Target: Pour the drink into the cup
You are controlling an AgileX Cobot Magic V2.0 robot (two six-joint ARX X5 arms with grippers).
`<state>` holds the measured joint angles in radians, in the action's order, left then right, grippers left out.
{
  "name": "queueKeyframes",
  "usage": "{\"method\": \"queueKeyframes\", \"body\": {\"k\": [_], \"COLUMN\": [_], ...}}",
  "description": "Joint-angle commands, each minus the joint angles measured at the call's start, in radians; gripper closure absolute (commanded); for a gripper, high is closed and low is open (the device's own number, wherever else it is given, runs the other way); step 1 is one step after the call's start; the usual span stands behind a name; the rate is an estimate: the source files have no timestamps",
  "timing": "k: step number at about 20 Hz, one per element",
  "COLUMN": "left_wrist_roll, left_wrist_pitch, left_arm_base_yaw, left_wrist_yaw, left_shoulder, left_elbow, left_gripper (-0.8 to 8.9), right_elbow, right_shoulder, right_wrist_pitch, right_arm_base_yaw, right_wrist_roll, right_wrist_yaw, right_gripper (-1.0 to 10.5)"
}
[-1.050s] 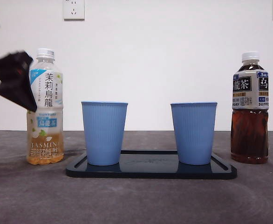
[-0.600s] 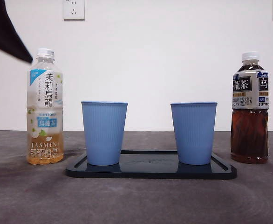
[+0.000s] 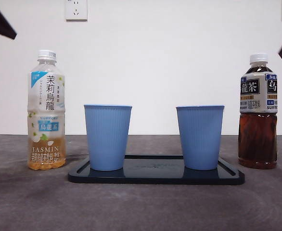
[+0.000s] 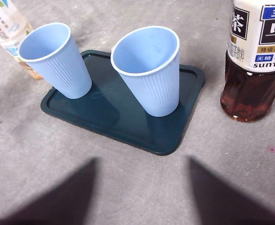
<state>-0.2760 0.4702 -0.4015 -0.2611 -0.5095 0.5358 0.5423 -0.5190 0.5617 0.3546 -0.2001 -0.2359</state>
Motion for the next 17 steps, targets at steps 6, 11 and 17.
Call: {"method": "queueKeyframes", "body": {"k": [6,11,17], "left_wrist_roll": [0.002,0.002,0.002], "left_wrist_pitch": [-0.014,-0.014,-0.014], "left_arm_base_yaw": [-0.005,-0.005,-0.005], "left_wrist_yaw": [-0.002,-0.002,-0.002], "left_shoulder": [-0.003,-0.003,-0.003], "left_elbow": [0.017,0.017,0.017], "left_gripper": [8.06,8.06,8.06], "right_elbow": [0.015,0.015,0.015], "right_shoulder": [-0.004,-0.002,-0.002], "right_wrist_pitch": [-0.01,-0.011,-0.011], "right_arm_base_yaw": [0.006,0.006,0.006], "right_wrist_roll": [-0.011,-0.021,-0.021], "right_wrist_yaw": [0.007,0.003,0.003], "right_gripper": [9.3,9.3,9.3]}}
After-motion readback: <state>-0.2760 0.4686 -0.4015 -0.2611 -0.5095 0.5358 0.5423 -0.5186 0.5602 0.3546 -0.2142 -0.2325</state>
